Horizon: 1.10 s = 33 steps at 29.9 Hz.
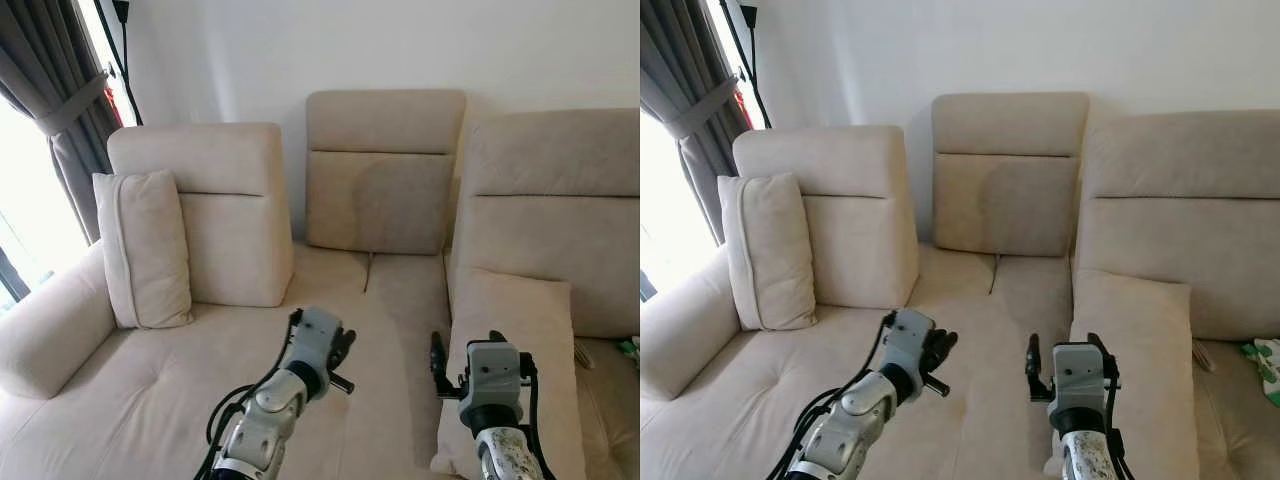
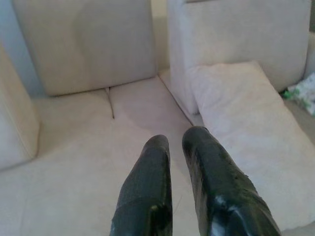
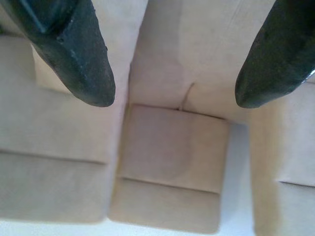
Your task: Move the pillow to the sofa from floor
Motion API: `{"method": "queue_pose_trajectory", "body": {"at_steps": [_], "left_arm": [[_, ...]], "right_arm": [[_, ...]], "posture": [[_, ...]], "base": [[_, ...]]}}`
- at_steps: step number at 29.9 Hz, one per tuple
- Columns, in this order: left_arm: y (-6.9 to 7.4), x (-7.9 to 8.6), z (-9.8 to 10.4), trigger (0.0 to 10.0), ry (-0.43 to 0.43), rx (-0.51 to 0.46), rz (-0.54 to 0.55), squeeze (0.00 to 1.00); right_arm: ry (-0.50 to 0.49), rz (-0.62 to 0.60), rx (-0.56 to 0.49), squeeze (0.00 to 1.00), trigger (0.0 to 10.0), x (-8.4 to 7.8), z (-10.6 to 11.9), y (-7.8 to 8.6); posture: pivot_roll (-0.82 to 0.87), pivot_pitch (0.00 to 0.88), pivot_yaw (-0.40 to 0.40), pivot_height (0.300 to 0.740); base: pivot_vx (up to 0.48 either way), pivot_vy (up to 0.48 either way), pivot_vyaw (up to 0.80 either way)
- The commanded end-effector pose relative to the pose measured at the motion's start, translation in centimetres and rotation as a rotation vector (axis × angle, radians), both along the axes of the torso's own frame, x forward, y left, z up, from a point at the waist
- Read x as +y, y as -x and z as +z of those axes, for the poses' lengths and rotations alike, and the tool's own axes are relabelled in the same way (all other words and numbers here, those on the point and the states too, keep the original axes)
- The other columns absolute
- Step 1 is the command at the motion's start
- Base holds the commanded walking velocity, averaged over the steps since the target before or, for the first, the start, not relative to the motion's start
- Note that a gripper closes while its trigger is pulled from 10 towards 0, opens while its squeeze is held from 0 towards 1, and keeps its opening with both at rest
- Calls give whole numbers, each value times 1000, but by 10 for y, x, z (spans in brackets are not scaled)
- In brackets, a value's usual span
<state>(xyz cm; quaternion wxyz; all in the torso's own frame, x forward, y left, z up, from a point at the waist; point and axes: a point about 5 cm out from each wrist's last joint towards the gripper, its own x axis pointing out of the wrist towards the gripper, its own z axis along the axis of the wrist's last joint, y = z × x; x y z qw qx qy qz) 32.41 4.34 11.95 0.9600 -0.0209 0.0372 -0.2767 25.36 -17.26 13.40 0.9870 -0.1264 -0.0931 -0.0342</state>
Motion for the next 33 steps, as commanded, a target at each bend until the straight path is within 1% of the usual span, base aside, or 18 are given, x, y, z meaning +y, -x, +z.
{"method": "queue_pose_trajectory", "body": {"at_steps": [1, 3, 4, 5, 7, 8, 11, 12, 13, 15, 18, 20, 21, 25, 33], "left_arm": [[3, 6, -10, 10000, 21, 39, 7, 0], [8, 12, -12, 10000, 37, 34, -9, 0], [11, 16, -14, 10000, 51, 42, -1, 0], [11, 16, -14, 10000, 51, 42, -1, 0], [15, 26, -20, 10000, 48, 46, 10, 0], [15, 26, -20, 10000, 48, 46, 10, 0], [22, 38, -25, 10000, 33, 43, 34, 0], [22, 38, -25, 10000, 33, 43, 34, 0], [24, 42, -27, 10000, 35, 45, 43, 0], [24, 42, -27, 10000, 35, 45, 43, 0], [33, 49, -34, 10000, 32, 56, 50, 0], [33, 49, -34, 10000, 32, 56, 50, 0], [39, 52, -37, 10000, 31, 68, 44, 0], [42, 54, -39, 10000, 27, 76, 42, 0], [42, 56, -40, 10000, 15, 75, 40, 0]], "right_arm": [[9, 34, -4, 0, 10000, 6, -2, 4], [19, 42, 6, 0, 10000, 6, -9, 11], [27, 46, 12, 0, 10000, 5, -12, 16], [27, 46, 12, 0, 10000, 5, -12, 16], [36, 54, 23, 0, 10000, 3, -19, 23], [36, 54, 23, 0, 10000, 3, -19, 23], [43, 88, 34, 0, 10000, 2, -24, 32], [43, 88, 34, 0, 10000, 2, -24, 32], [50, 96, 39, 0, 10000, 2, -27, 35], [50, 96, 39, 0, 10000, 2, -27, 35], [62, 99, 59, 0, 10000, -3, -34, 43], [62, 99, 59, 0, 10000, -3, -34, 43], [63, 96, 61, 0, 10000, -4, -35, 44], [56, 88, 59, 0, 10000, -5, -36, 43], [38, 71, 53, 0, 10000, -5, -37, 41]], "posture": [[-142, 0, 83, 740], [-139, 0, 82, 740], [-138, 0, 82, 740], [-138, 0, 82, 740], [-137, 0, 81, 740], [-137, 0, 81, 740], [-128, 0, 80, 740], [-128, 0, 80, 740], [-125, 0, 79, 740], [-125, 0, 79, 740], [-113, 0, 75, 740], [-113, 0, 75, 740], [-110, 0, 75, 740], [-108, 0, 75, 740], [-108, 0, 76, 740]], "base": [[0, 0, 0], [0, 0, 0], [0, 0, 0], [0, 0, 0], [0, 0, 0], [0, 0, 0], [0, 0, 0], [0, 0, 0], [0, 0, 0], [0, 0, 0], [0, 0, 0], [0, 0, 0], [0, 0, 0], [0, 0, 0], [0, 0, 0]]}}
